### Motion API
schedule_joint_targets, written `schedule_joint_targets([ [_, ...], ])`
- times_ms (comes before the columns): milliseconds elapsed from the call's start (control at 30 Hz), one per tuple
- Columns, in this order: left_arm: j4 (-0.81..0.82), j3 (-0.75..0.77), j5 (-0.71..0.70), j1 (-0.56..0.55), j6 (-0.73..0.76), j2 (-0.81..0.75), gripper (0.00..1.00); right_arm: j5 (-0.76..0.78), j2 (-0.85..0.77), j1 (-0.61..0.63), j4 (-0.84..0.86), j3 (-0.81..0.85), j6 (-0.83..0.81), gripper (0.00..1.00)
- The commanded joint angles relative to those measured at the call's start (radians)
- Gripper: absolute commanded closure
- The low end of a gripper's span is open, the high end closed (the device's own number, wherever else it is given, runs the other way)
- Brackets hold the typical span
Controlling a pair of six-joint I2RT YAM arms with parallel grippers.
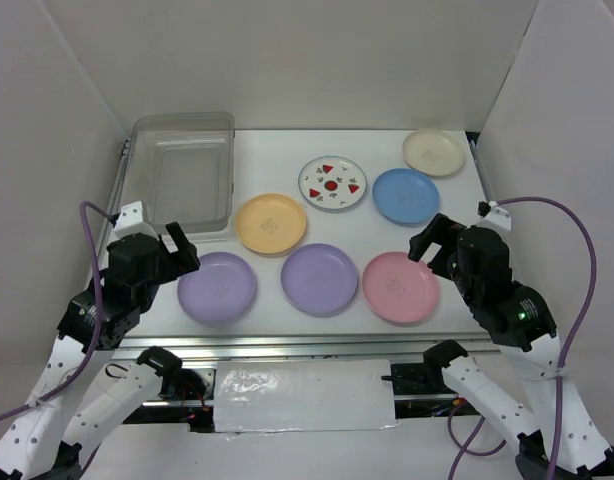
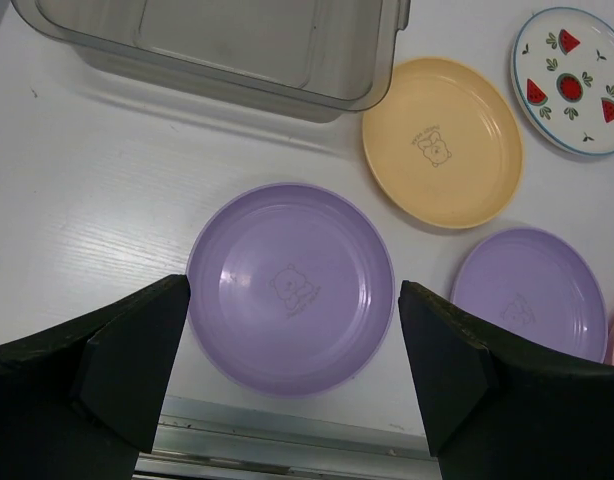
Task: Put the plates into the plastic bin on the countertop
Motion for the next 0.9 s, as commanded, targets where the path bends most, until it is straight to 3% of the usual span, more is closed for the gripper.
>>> schedule_joint_targets([
  [0,0.013,0.006,-0.027,-0.004,-0.018,-0.006,0.01,0.018,0.007,-0.008,-0.015,0.034,0.009,0.0],
  [400,0.042,-0.003,0.054,0.07,0.013,0.036,0.01,-0.13,0.064,-0.029,0.16,-0.035,0.055,0.0],
  [533,0.052,-0.006,0.075,0.087,0.022,0.031,0.01,-0.206,0.208,-0.028,0.333,-0.051,0.122,0.0],
  [733,0.064,-0.012,0.082,0.113,0.031,0.019,0.01,-0.186,0.476,-0.028,0.57,-0.039,0.347,0.0],
  [867,0.065,-0.01,0.101,0.157,0.039,0.033,0.01,-0.149,0.763,-0.012,0.571,0.06,0.463,0.0],
])
